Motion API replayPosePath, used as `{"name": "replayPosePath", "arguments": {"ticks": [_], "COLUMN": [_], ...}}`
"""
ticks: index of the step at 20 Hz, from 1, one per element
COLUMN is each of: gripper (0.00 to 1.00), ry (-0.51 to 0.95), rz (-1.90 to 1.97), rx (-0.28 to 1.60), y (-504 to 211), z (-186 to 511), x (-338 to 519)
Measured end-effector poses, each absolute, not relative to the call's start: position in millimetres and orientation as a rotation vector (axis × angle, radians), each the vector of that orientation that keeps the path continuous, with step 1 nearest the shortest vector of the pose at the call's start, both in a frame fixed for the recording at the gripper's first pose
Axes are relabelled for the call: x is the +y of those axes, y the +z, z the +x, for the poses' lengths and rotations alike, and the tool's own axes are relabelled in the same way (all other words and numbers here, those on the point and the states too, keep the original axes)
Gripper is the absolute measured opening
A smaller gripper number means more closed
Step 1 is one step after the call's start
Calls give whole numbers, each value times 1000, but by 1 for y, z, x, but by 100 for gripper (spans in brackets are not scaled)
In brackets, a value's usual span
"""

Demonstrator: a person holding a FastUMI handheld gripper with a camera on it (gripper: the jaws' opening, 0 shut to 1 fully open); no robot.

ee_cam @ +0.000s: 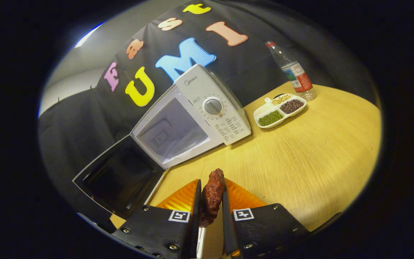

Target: Open the microwave, put the food inside, and close the microwave door.

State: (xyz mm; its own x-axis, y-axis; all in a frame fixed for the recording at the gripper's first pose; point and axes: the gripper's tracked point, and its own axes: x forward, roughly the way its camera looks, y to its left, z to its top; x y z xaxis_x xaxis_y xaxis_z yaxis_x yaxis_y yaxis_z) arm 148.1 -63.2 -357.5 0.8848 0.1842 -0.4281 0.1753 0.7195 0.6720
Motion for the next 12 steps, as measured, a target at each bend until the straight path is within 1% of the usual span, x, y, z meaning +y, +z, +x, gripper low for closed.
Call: {"name": "replayPosePath", "arguments": {"ticks": [3,6,12], "gripper": [15,15,14], "ry": [-8,-22,-24], "rz": [916,908,857], "rx": [486,485,437], "y": [-347,-338,-295], "z": [146,143,147], "x": [-69,-63,-57]}}
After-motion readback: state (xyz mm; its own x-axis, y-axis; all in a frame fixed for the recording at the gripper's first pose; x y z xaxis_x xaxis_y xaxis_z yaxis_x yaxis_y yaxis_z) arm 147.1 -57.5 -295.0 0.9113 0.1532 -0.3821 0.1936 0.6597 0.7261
